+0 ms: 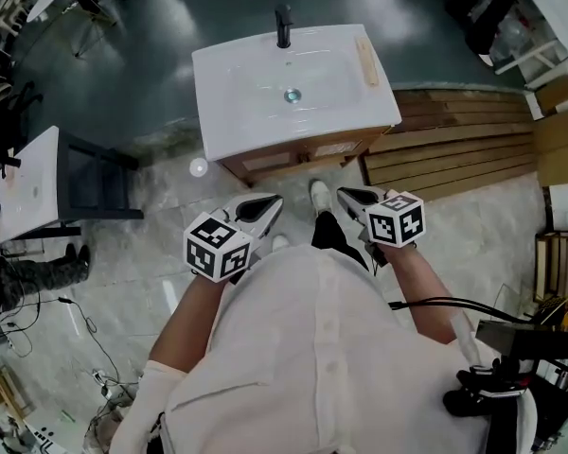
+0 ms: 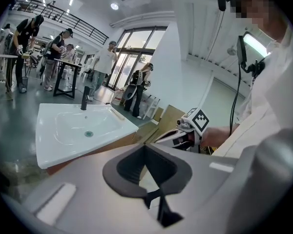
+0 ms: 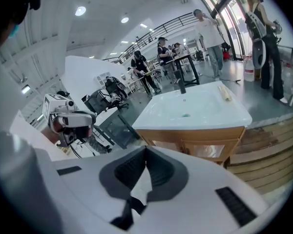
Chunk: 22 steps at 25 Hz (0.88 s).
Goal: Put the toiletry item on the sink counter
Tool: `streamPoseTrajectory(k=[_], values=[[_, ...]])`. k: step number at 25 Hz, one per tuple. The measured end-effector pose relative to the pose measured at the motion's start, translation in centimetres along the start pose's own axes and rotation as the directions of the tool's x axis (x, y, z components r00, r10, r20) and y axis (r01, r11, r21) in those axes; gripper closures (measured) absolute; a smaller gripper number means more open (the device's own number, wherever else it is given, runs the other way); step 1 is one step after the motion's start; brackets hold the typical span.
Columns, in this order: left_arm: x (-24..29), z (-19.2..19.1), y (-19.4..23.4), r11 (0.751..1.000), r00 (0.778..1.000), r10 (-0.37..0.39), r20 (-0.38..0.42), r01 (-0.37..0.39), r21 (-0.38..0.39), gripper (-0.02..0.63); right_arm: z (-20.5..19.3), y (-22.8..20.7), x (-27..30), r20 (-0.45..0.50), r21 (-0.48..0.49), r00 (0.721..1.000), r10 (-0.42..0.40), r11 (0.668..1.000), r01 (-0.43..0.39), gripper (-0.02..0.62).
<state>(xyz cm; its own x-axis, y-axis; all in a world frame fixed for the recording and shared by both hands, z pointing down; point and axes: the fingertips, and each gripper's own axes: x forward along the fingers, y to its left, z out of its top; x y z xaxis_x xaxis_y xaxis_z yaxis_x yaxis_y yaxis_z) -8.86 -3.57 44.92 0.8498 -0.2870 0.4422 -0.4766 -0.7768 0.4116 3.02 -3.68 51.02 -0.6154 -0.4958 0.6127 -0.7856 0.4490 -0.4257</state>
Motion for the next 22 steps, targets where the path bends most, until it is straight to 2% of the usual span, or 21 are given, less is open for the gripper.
streamPoseTrajectory(k=[13, 22], values=[[-2.5, -2.6, -0.6, 1.000, 1.000, 0.027, -0.010, -0.027, -0.008, 0.600, -0.4, 3.5, 0.3, 0.030, -0.069, 0.999, 0.016, 0.998, -0.014, 0.591], [-3.0, -2.7, 0.3, 1.000, 1.000, 0.018, -0.016, -0.018, -0.017, 0.600, 0.7, 4.7, 1.5, 0.030, -0.121, 0.999, 0.021, 0.993, -0.018, 0.591]])
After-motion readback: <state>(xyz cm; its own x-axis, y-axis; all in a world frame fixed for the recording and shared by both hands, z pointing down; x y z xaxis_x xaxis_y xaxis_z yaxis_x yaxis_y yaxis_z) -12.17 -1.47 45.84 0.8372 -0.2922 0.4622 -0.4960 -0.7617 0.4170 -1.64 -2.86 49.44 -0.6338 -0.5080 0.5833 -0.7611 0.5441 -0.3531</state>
